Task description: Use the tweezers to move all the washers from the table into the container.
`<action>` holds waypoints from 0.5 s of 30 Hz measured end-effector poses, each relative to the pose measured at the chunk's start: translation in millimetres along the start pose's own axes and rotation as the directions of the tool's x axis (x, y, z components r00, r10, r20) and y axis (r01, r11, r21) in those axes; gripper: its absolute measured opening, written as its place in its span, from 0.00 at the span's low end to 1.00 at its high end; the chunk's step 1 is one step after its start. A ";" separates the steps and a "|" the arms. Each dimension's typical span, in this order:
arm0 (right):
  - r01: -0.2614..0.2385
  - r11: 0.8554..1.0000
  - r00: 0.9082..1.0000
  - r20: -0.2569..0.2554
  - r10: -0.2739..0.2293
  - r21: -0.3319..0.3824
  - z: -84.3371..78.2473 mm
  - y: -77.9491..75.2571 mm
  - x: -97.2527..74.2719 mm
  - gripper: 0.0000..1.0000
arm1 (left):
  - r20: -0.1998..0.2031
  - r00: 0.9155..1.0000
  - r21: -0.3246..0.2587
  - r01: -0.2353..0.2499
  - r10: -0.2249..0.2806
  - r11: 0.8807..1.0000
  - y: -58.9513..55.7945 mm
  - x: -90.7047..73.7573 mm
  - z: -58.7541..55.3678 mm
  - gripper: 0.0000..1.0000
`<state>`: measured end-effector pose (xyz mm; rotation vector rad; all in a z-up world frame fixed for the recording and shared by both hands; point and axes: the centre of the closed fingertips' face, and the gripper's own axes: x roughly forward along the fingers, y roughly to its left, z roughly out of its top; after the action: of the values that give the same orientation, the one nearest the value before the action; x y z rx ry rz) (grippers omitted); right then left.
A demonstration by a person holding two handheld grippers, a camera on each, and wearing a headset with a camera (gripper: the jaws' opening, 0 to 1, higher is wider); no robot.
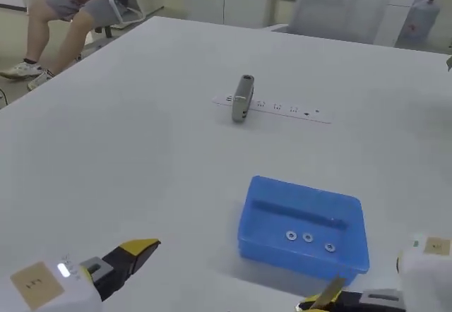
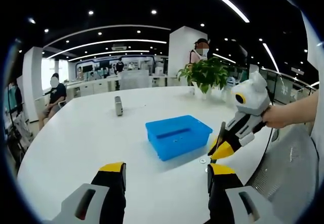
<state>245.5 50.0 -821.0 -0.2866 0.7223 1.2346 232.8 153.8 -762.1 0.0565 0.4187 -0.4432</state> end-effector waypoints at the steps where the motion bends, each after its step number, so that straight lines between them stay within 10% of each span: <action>1: 0.000 0.999 1.000 -0.006 0.000 -0.037 0.1 2.3 0.6 0.04 | 0.000 1.000 0.000 -0.001 0.001 1.000 0.3 -0.1 0.0 0.65; 6: -0.016 0.974 0.999 -0.034 0.008 -0.227 0.7 16.9 7.0 0.04 | 0.001 1.000 -0.001 -0.004 0.004 1.000 0.6 -0.5 0.0 0.65; 15: 0.002 0.949 0.999 -0.045 -0.017 -0.315 -5.1 23.0 5.2 0.05 | 0.001 1.000 0.000 -0.007 0.007 1.000 1.2 -0.8 0.1 0.65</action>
<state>223.1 58.7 -824.0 -0.5841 0.5605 1.3373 232.7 155.2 -761.7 0.0575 0.4171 -0.4358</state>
